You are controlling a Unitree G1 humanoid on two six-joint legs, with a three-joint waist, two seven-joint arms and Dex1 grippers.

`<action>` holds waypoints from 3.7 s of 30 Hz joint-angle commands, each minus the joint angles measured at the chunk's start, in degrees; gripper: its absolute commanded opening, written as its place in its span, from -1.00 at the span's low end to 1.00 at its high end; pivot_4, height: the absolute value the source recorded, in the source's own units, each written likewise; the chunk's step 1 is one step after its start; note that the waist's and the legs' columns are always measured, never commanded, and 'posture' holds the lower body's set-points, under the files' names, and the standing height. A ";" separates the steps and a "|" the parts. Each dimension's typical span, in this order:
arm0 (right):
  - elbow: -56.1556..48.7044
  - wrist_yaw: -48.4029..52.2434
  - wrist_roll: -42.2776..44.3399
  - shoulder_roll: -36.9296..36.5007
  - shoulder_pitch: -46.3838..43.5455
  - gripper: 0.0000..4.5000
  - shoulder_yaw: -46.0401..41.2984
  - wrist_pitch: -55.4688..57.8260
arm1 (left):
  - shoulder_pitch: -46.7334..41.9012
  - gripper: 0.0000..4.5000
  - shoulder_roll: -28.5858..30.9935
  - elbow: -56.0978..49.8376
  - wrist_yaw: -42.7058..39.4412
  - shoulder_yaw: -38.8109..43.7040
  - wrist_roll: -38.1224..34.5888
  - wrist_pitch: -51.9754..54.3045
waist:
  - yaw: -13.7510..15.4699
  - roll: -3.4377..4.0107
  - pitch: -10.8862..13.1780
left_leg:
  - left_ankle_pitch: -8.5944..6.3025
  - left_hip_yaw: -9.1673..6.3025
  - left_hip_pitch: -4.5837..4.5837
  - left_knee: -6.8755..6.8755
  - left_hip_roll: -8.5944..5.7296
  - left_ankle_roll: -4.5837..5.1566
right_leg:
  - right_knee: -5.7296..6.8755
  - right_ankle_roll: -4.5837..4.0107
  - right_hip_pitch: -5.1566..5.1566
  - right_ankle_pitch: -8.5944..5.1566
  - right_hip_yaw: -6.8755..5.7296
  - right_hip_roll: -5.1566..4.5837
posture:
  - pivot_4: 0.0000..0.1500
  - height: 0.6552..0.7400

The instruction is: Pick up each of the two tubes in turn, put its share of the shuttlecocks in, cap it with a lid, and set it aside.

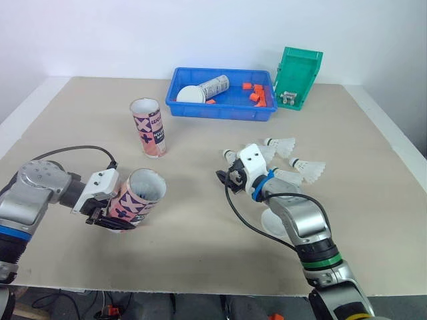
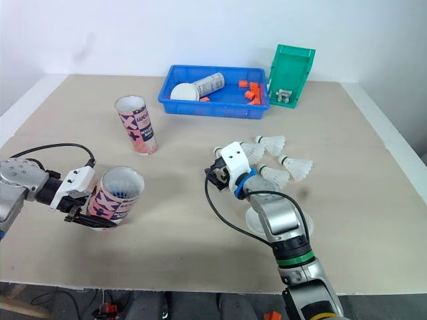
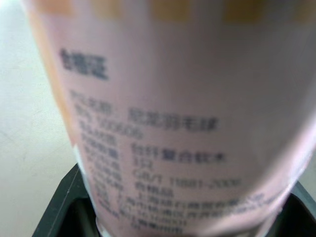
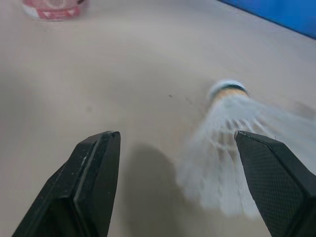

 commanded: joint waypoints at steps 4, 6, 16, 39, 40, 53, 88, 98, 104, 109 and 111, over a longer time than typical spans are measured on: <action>5.89 0.02 -2.35 0.32 -4.32 -0.24 -1.04 -6.55 | 2.65 0.23 -0.92 -2.27 0.55 -0.36 0.37 1.51 | -0.11 0.01 0.00 | 0.00 0.02 -0.03 -0.01 0.00 0.00 | 0.00 0.00 -0.03 -0.01 0.01 -0.01 | 1.00 0.24; 6.19 0.39 -2.57 0.42 -4.49 -0.60 -1.08 -7.38 | 2.90 0.23 -1.08 -2.68 0.63 -0.30 0.40 1.73 | -0.11 0.01 0.00 | 0.00 0.00 -0.02 -0.01 0.00 0.00 | 0.00 0.00 -0.03 0.00 0.01 0.01 | 1.00 0.24; -5.77 17.16 0.46 -5.97 -1.66 -0.98 3.06 -13.11 | 2.11 0.23 -2.04 -2.60 0.42 -0.46 0.92 2.26 | 0.03 0.03 0.02 | 0.00 0.00 -0.03 -0.02 -0.04 0.00 | 0.00 0.05 0.00 -0.06 0.01 -0.04 | 1.00 0.24; -2.35 55.39 3.53 -12.99 -27.14 -0.98 11.68 -33.15 | 1.79 0.23 -2.49 -1.76 -0.70 0.48 1.78 2.46 | 0.69 0.23 0.11 | -0.01 0.09 0.01 -0.01 -0.03 -0.01 | 0.00 -0.04 -0.04 -0.05 -0.02 -0.10 | 1.00 0.24; -1.50 55.80 3.25 -11.71 -28.14 -0.98 12.45 -33.64 | 1.83 0.23 -2.47 -1.79 -0.70 0.50 1.75 2.53 | 0.69 0.23 0.11 | -0.02 0.09 0.01 0.00 -0.03 -0.01 | 0.00 -0.04 -0.04 -0.05 -0.02 -0.10 | 1.00 0.24; -1.66 59.58 11.40 -8.29 -31.55 0.60 8.94 -22.29 | 2.61 0.23 -2.59 -2.67 -0.28 0.74 1.56 2.73 | 0.75 0.24 0.11 | -0.01 0.06 0.01 -0.04 0.01 -0.01 | 0.02 -0.09 -0.04 -0.07 -0.07 -0.08 | 1.00 0.24; -27.08 21.64 21.34 -25.31 31.21 0.60 -32.87 8.05 | -4.62 0.23 -4.49 5.70 -1.09 -7.85 0.19 -3.21 | 0.84 0.61 -0.32 | -0.07 -0.05 0.37 0.13 -0.75 0.10 | -0.18 0.49 0.75 -0.45 0.16 -0.71 | 1.00 0.24; -17.63 15.10 17.15 -22.86 24.26 0.60 -25.72 6.08 | -3.77 0.23 -4.18 5.00 -1.09 -6.61 0.01 -2.73 | 0.81 0.62 -0.32 | -0.13 -0.08 0.24 0.05 -1.09 0.27 | -0.19 0.74 0.86 -0.65 0.13 -1.03 | 1.00 0.24; -14.06 13.12 15.51 -22.22 21.73 0.25 -24.02 4.65 | -3.46 0.23 -3.95 4.45 -1.09 -5.95 0.05 -2.46 | 0.84 0.62 -0.32 | -0.11 -0.10 0.23 0.04 -1.09 0.31 | -0.19 0.75 0.86 -0.65 0.11 -1.02 | 1.00 0.24; -16.07 14.46 16.85 -22.88 22.64 -0.88 -24.82 4.21 | -3.40 0.23 -3.98 4.27 -1.09 -5.73 0.15 -2.31 | 0.84 0.62 -0.32 | -0.13 -0.11 0.21 0.02 -1.10 0.35 | -0.19 0.77 0.85 -0.70 0.11 -1.02 | 1.00 0.24; -17.68 15.64 17.61 -23.49 22.95 -0.97 -24.99 4.10 | -3.57 0.23 -4.14 4.36 -1.09 -5.72 0.26 -2.27 | 0.84 0.63 -0.32 | -0.14 -0.11 0.21 0.02 -1.10 0.35 | -0.19 0.76 0.85 -0.70 0.11 -1.02 | 1.00 0.24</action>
